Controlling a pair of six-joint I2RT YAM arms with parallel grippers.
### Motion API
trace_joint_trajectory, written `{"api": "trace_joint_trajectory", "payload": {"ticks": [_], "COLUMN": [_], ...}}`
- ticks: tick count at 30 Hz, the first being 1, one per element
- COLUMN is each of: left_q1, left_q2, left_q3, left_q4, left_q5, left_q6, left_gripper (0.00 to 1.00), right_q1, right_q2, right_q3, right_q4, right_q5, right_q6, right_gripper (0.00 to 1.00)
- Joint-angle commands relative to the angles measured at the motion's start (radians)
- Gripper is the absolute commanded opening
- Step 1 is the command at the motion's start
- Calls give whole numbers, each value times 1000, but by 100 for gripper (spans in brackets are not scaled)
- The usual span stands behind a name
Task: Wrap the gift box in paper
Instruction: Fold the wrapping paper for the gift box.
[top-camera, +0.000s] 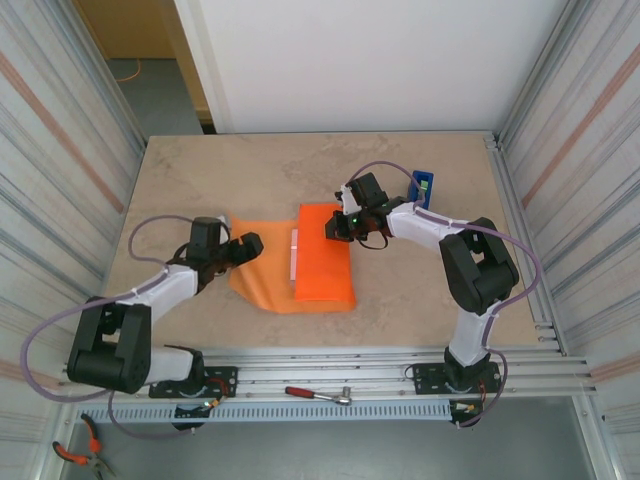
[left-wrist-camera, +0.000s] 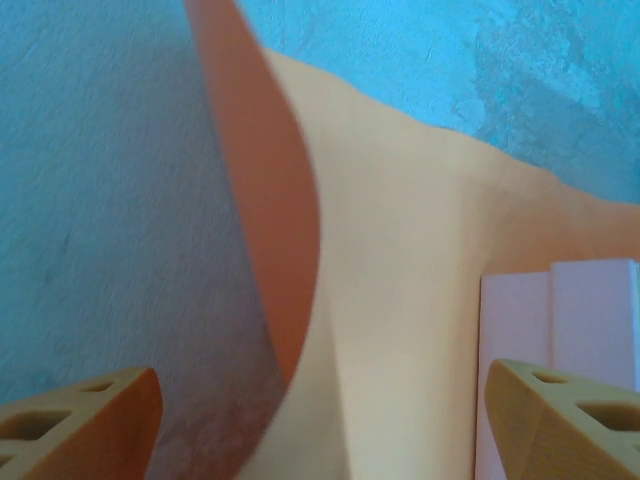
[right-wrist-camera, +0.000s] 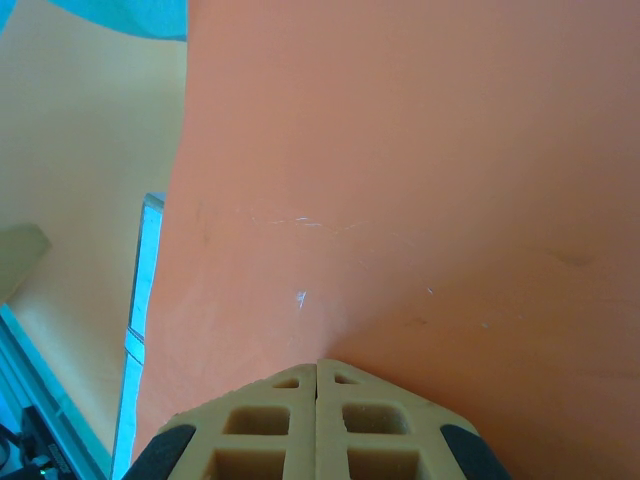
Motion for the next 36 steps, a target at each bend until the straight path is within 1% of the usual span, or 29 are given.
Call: {"api": "trace_joint_trajectory", "payload": {"ticks": [1,5,7,12,17,25,33,34,36], "left_q1": [38,71,84,98,120,141,149,149,149], "left_q2": [49,86,82,11,-71,-193,-310,-321,-337], "left_q3": [59,123,139,144,97,7,-4,0,4], "left_q4": [25,-35,-79,-245,-354,-411,-478,-486,-503], "left_q5": [34,90,137,147,153,155,137,135,126], "left_q6": [58,88,93,97,68,40,17,20,26], "left_gripper": [84,82,78,68,60,48,44,42,31], "right_q1": [-2,-2,-2,-1,-1,-1,-1,-1,0], "right_q2": [66,64,64,65,61,61,62,64,63], "right_q3": [-52,-50,-47,-45,-49,-53,-57,-60,-60], "right_q4": [-93,-94,-93,-92,-95,-92,-85,-85,-83], "right_q5": [70,70,71,70,74,74,74,74,72], "right_q6": [-19,-18,-13,-10,-13,-9,-9,-7,-8], "right_gripper": [0,0,0,0,0,0,0,0,0]}}
